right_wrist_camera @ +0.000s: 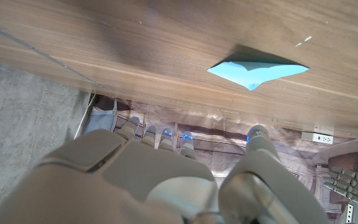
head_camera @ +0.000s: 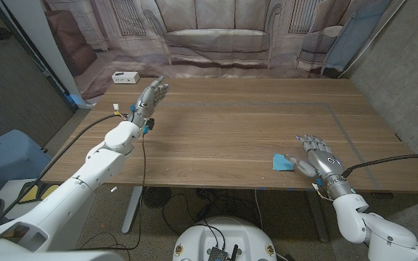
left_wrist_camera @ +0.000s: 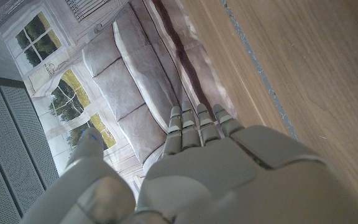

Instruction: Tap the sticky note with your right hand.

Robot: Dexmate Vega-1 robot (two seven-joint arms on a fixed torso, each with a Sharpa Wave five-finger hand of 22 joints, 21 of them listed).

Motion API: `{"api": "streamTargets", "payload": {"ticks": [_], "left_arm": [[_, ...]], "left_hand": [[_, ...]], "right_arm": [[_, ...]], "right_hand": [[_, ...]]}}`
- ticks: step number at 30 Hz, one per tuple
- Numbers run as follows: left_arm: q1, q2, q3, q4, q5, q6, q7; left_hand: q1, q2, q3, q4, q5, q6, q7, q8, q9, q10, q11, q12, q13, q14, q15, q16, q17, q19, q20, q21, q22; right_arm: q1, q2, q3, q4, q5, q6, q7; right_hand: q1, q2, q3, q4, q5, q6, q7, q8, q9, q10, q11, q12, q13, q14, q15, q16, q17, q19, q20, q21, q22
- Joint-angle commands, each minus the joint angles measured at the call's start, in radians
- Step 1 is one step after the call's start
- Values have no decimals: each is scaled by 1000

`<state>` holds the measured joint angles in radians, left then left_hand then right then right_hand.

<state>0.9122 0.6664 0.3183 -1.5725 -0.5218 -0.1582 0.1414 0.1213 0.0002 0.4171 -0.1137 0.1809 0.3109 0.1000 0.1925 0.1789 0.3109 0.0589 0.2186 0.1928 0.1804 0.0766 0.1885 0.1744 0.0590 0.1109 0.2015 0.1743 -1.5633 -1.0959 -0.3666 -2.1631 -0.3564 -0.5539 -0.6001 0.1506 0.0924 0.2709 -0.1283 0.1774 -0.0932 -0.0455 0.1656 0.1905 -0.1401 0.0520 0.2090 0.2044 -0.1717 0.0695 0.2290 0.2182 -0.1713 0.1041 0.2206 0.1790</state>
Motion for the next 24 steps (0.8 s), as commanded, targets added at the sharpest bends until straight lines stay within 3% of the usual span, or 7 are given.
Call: {"api": "streamTargets", "payload": {"ticks": [1, 5, 14, 24], "left_arm": [[2, 4, -4, 8, -7, -5, -10], [1, 3, -7, 13, -11, -10, -14], [-3, 7, -10, 20, -15, -15, -24], [-8, 11, -14, 28, -18, -35, -41]], "left_hand": [[4, 9, 2, -2, -2, 13, 0, 0, 2, 11, -3, -2, 4, 13, 1, -2, 3, 3, 7, -3, 6], [3, 9, 2, -2, -2, 14, -2, 0, 2, 12, 0, -2, 4, 14, 1, -1, 3, 3, 7, -3, 6], [3, 10, 2, -3, -2, 16, 0, 0, 2, 13, 0, -2, 4, 15, 0, -1, 3, 4, 6, -3, 6], [4, 11, 3, -4, -2, 18, 1, 0, 2, 16, 1, -1, 4, 19, -1, 0, 3, 6, 1, -2, 6]], "right_arm": [[-9, 18, 16, -2, -11, 22, -10], [-7, 41, 22, 5, -15, 49, -36], [10, 88, 34, 13, -29, 110, -72], [50, 144, 37, 40, -22, 198, -77]], "right_hand": [[3, -4, 6, 3, 0, -17, 3, 7, 3, -23, -2, -10, 3, -114, -4, -6, 1, -13, -3, -6, 2], [1, -7, 5, 3, 0, 23, 4, 28, 3, -23, -1, -7, 3, -111, -6, -7, 1, -1, -14, -3, 2], [6, -12, 6, -2, 2, 55, 19, 39, 2, 10, 12, 9, 4, -68, -17, 4, -2, 76, -82, 17, -1], [18, -18, 8, -9, 4, 92, 23, 45, 1, 51, 22, 21, 2, -10, -38, 15, -7, 160, -123, 33, -4]]}}
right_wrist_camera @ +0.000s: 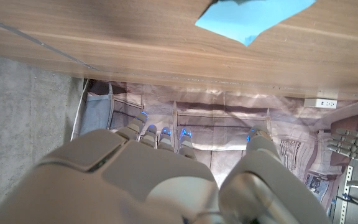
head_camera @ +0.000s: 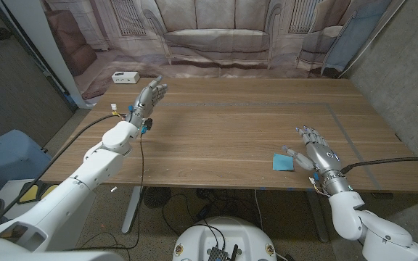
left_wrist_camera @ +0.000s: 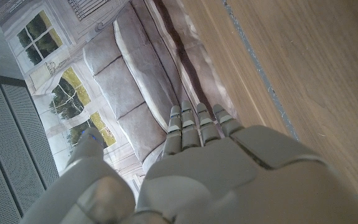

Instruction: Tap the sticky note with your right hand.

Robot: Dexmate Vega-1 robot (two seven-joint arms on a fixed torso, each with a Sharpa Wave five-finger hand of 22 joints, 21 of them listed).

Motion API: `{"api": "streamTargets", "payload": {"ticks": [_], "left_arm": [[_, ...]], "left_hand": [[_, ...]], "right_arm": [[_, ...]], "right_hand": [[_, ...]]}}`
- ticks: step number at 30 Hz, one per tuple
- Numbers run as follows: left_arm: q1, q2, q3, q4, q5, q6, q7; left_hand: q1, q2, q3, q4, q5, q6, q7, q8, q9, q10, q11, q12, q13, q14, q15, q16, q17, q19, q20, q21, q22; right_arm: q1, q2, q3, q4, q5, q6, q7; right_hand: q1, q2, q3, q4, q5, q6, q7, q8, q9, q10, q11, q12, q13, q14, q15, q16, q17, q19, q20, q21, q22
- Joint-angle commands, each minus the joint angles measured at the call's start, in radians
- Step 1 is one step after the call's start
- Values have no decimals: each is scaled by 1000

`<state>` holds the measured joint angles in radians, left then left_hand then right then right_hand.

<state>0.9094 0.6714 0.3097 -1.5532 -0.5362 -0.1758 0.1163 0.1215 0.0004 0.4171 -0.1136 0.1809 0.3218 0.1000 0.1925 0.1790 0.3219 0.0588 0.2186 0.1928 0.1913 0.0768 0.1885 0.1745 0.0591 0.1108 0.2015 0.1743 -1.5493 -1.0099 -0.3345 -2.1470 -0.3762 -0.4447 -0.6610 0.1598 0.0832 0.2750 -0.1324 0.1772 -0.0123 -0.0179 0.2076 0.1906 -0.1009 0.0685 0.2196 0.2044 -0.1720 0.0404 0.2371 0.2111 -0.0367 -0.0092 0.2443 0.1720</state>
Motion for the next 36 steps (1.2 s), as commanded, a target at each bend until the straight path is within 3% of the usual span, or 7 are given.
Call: {"api": "streamTargets", "payload": {"ticks": [1, 6, 11, 15, 21, 30, 36], "left_arm": [[-5, 6, -7, 9, -7, -16, -18], [-2, 10, -9, 14, -20, -16, -36], [1, 9, -11, 27, -20, -48, -53], [9, 38, -2, 0, 81, -33, 26], [5, 11, -9, 37, 22, -83, -36], [24, 15, -26, 24, -12, -97, -56], [31, 19, -36, 8, -26, -104, -66]], "left_hand": [[4, 11, 3, -4, -2, 8, 1, 0, 2, 5, 0, -2, 4, 8, -2, 0, 3, 7, 0, -1, 6], [4, 12, 3, -5, -2, 8, 0, 0, 2, 8, -2, -1, 4, 9, -3, 0, 2, 8, -4, -1, 6], [4, 13, 3, -5, -2, 6, -1, -1, 2, 6, -2, -2, 4, 10, -3, 0, 2, 9, -6, -1, 6], [6, 17, 6, -7, -2, -57, -6, -19, 2, -23, 3, -14, 4, -15, -1, -8, 3, -11, -14, -8, 6], [8, 19, 7, -8, -2, -63, -6, -17, 2, -32, -2, -16, 4, -20, -1, -9, 2, -14, -15, -8, 6], [10, 22, 8, -10, -3, -52, -3, -10, 2, -26, 1, -13, 4, -18, 0, -6, 2, -10, -18, -6, 5], [10, 23, 9, -10, -3, -44, 0, -6, 1, -21, 3, -10, 4, -15, -1, -5, 2, -8, -21, -5, 5]], "right_arm": [[39, 63, 5, 27, -1, 99, -17], [53, 88, 8, 36, 3, 144, -21], [74, 121, 11, 46, 22, 189, -16], [84, 142, 20, 56, 54, 231, -3], [103, 169, 22, 61, 67, 263, 10], [132, 234, 26, 96, 143, 350, 26], [160, 270, 33, 138, 220, 433, 58]], "right_hand": [[10, -9, 4, -6, 5, 12, -5, 3, 1, 16, 6, 11, 2, -5, -10, 8, 0, 33, -12, 10, 3], [21, -13, 6, -11, 6, 23, -7, 2, 1, 51, -7, 18, -1, 40, -19, 15, -4, 105, -34, 24, 2], [26, -17, 5, -12, 6, 72, 4, 15, 2, 73, 4, 19, -2, 61, -21, 14, -8, 165, -37, 32, 0], [28, -15, 5, -10, 7, 132, 23, 34, 6, 79, 23, 18, -2, 66, -13, 9, -8, 175, -33, 24, -2], [30, -16, 5, -11, 7, 122, 28, 26, 7, 88, 24, 19, -2, 75, -9, 9, -8, 187, -29, 22, -2], [32, -22, 1, -10, 7, 139, 41, 23, 7, 140, 40, 32, -2, 123, -7, 18, -8, 243, -29, 26, -2], [30, -26, -1, -9, 7, 158, 48, 27, 6, 154, 43, 35, -2, 135, -4, 19, -7, 251, -26, 24, -2]]}}
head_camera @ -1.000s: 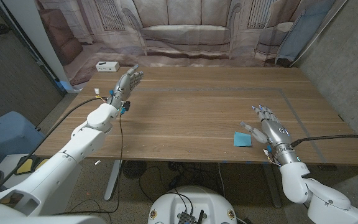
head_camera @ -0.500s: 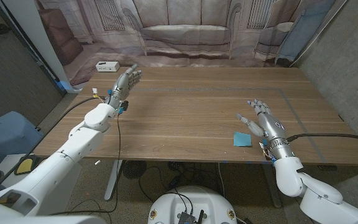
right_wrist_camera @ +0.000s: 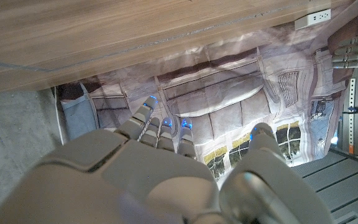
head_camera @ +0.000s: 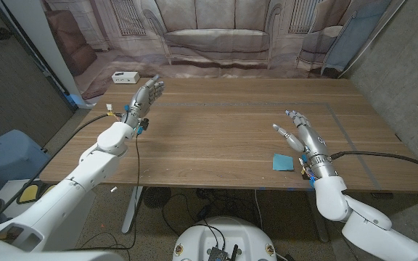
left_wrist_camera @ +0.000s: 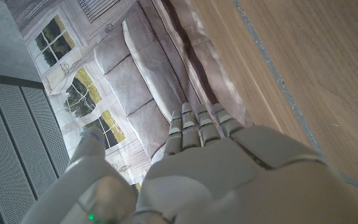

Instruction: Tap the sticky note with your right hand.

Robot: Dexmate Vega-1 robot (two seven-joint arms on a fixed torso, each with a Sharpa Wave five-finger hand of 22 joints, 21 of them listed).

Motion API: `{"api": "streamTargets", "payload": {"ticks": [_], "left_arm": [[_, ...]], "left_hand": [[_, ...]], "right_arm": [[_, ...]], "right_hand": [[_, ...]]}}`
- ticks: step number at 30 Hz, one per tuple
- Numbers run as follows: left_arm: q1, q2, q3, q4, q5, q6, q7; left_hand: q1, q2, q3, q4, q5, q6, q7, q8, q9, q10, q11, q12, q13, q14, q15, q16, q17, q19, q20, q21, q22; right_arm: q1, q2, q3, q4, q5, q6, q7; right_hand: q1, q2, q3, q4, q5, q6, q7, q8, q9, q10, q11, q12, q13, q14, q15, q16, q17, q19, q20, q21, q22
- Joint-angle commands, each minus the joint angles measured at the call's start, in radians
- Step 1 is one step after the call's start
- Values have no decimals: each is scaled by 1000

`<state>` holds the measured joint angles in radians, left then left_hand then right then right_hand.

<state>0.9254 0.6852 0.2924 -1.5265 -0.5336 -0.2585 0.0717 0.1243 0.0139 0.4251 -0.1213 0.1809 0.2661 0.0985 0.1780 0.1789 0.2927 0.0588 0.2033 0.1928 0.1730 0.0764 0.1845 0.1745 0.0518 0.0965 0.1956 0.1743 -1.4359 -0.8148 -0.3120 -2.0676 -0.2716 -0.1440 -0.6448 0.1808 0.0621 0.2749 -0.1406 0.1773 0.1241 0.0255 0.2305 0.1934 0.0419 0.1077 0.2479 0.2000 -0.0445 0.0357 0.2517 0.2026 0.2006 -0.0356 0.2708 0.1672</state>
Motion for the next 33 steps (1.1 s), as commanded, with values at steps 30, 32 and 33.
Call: {"api": "streamTargets", "payload": {"ticks": [30, 32, 33], "left_arm": [[78, 6, -29, -130, 5, 27, 74], [76, 6, -27, -129, 7, 31, 74], [75, 5, -26, -129, 6, 33, 73]], "left_hand": [[-6, 4, -7, 2, -3, 31, 2, 14, 1, 23, 4, 11, 4, 18, -2, 4, 3, 10, -8, 5, 5], [-6, 4, -7, 2, -3, 31, 2, 14, 1, 23, 5, 11, 4, 18, -1, 4, 3, 10, -8, 5, 5], [-7, 4, -7, 2, -3, 30, 2, 13, 1, 23, 5, 11, 4, 18, 0, 4, 3, 10, -8, 5, 5]], "right_arm": [[166, 146, 77, 262, 557, 437, 332], [179, 151, 76, 280, 572, 454, 347], [185, 156, 76, 286, 578, 459, 350]], "right_hand": [[-17, -22, -19, 12, 4, 126, -9, 14, 0, 64, 29, 3, 2, 49, 20, -5, 6, 48, 31, -34, 4], [-20, -25, -22, 12, 4, 120, 6, 9, -1, 75, 30, 5, 2, 57, 21, -4, 6, 57, 29, -34, 4], [-20, -25, -22, 12, 4, 119, 11, 8, -1, 78, 33, 6, 2, 58, 21, -5, 6, 58, 29, -34, 4]]}}
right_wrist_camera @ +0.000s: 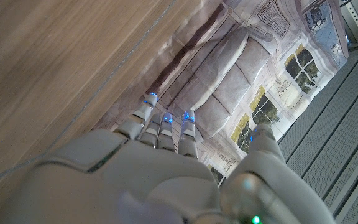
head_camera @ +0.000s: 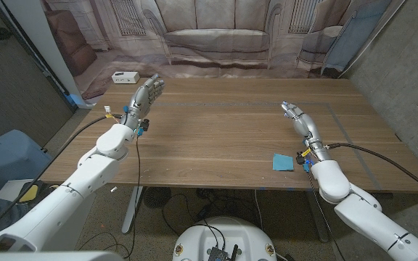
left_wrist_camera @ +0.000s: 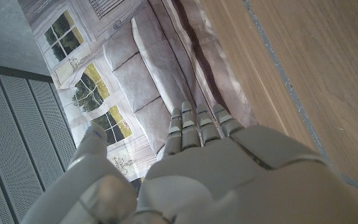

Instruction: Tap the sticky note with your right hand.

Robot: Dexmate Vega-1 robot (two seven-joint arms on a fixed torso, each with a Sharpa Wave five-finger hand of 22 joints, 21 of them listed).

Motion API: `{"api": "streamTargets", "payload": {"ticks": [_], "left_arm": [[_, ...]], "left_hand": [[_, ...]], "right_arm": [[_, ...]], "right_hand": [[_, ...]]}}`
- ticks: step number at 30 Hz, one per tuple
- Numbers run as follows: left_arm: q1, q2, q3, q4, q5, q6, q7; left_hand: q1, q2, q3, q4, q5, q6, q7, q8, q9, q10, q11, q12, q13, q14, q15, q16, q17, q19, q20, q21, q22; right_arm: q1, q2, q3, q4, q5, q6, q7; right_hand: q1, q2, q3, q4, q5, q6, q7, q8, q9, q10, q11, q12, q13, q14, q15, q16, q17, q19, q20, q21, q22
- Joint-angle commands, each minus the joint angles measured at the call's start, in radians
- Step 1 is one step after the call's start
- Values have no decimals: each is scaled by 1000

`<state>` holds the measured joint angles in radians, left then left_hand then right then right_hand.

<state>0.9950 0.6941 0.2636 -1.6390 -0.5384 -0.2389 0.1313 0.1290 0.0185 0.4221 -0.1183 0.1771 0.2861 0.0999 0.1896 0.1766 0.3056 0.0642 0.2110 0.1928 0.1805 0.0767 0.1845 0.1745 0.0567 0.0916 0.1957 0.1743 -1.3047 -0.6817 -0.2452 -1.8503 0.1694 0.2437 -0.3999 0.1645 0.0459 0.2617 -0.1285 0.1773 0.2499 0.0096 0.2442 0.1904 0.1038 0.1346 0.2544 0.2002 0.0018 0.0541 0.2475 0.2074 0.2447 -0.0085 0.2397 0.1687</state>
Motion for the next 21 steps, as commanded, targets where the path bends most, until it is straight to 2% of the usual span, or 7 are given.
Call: {"api": "streamTargets", "payload": {"ticks": [1, 7, 14, 21], "left_arm": [[4, -5, 3, -15, 9, 14, 12], [-7, -7, 9, -10, 12, 16, 5], [-24, -22, 12, 21, -17, 10, -22], [-41, -30, 18, 43, -30, 16, -36]], "left_hand": [[-11, -1, -5, -1, 1, 10, 1, 2, 4, 9, -2, 3, 4, 10, -1, 4, 3, 6, -3, 5, 5], [-12, 0, -5, -1, 1, 10, 0, 1, 4, 9, -1, 2, 4, 12, -1, 4, 3, 6, -3, 4, 5], [-12, 1, -5, -1, 1, 10, 1, 1, 4, 9, -1, 2, 4, 12, -1, 4, 3, 6, -3, 4, 5], [-12, 1, -4, -2, 1, 10, 1, 1, 4, 10, -1, 2, 4, 12, 0, 3, 2, 7, -4, 4, 5]], "right_arm": [[61, 24, 8, 79, 143, 81, 114], [104, 48, 0, 129, 186, 117, 147], [171, 91, -23, 214, 305, 158, 245], [217, 120, -40, 273, 375, 174, 303]], "right_hand": [[-3, -9, -9, 0, 4, -8, 33, -8, 2, 17, 7, -1, 1, 13, 2, 0, 1, 16, 1, -3, 3], [-4, -11, -10, 0, 4, -20, 38, -15, 2, 19, 8, -2, 1, 18, 2, -1, 1, 20, 0, -4, 3], [-5, -14, -11, -1, 5, -20, 42, -17, 2, 20, 8, -4, 1, 20, 3, -2, 1, 22, -1, -6, 3], [-9, -17, -14, 1, 5, -25, 47, -21, 2, 20, 9, -5, 1, 20, 3, -4, 1, 24, 0, -9, 2]]}}
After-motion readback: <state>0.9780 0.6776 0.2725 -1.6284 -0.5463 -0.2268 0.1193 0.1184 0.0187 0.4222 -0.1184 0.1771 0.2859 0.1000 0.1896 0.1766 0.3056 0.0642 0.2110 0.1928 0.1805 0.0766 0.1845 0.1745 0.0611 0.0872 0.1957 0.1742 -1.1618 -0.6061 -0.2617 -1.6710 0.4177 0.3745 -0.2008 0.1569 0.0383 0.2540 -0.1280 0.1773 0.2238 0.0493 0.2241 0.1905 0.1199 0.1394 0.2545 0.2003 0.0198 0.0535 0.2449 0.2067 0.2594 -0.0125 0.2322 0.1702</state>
